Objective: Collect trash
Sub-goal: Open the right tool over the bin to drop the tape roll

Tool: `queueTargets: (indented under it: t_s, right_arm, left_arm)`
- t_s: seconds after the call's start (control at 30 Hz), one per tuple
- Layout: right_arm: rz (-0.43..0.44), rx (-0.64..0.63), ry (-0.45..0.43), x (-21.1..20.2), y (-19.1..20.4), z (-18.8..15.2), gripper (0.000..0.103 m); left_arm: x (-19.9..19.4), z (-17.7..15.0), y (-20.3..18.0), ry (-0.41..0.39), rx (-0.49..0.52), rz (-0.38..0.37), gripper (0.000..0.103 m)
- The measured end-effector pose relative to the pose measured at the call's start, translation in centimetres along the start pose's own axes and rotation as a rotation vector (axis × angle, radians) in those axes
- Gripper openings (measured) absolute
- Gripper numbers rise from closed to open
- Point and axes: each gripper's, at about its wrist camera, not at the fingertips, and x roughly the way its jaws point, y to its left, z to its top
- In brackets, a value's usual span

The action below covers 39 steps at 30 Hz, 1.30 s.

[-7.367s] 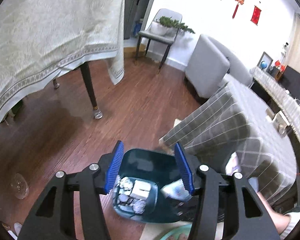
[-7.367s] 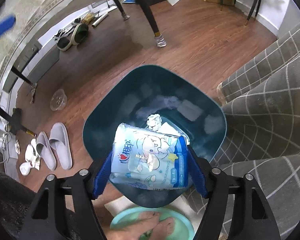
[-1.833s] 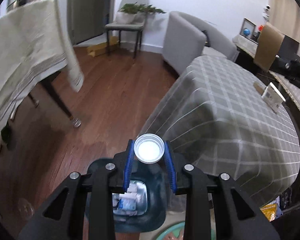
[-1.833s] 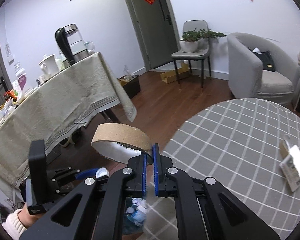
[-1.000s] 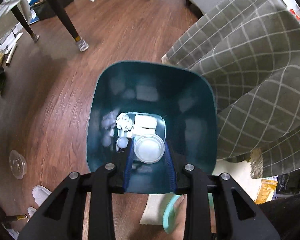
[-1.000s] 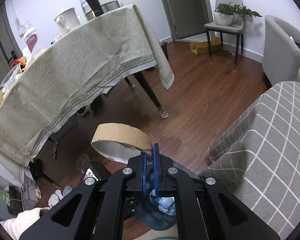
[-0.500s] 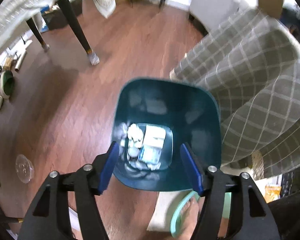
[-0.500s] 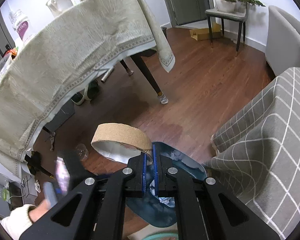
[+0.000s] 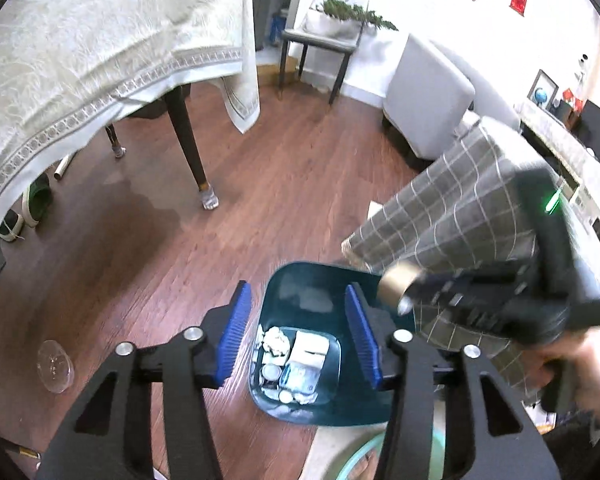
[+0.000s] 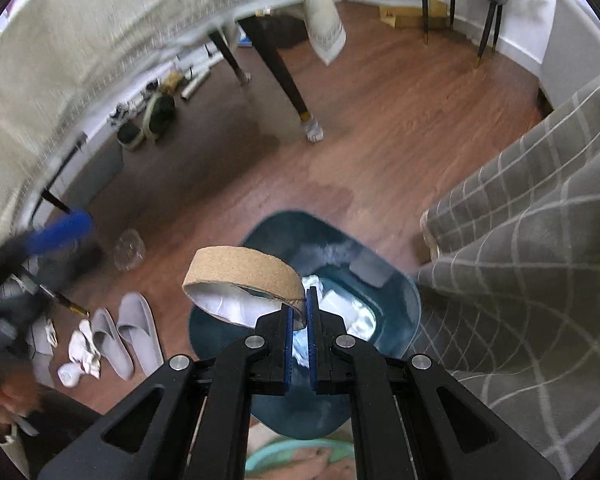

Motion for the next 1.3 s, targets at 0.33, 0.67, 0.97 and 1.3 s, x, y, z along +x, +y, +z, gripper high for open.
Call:
queueTargets:
  t_s: [0.33, 0.67, 0.97, 1.3]
  right_arm:
    - [-0.019, -0.004, 0.155, 6.1, -0.3, -2.5, 0.006]
    - [-0.057, -0.042, 0.258, 8.5, 0.0, -4.4, 0.031]
    - [-0.003, -0.021, 0.163, 4.1, 0.4, -3.3, 0.04]
    - [0.021, -0.068, -0.11, -8.1, 2.2, -1.2, 0.04]
  left_arm:
    - [-1.5, 1.9, -1.0, -0.067, -0.003, -0.017, 0.048]
    - [-2.0, 2.8, -2.7, -0.085, 0.022, -0.027, 0.05]
    - [-3.2, 3.8, -3.7, -0.126, 0.015, -0.051, 0.053]
    - [-6.6, 5.7, -6.0, -0.222, 0.036, -0.076, 0.06]
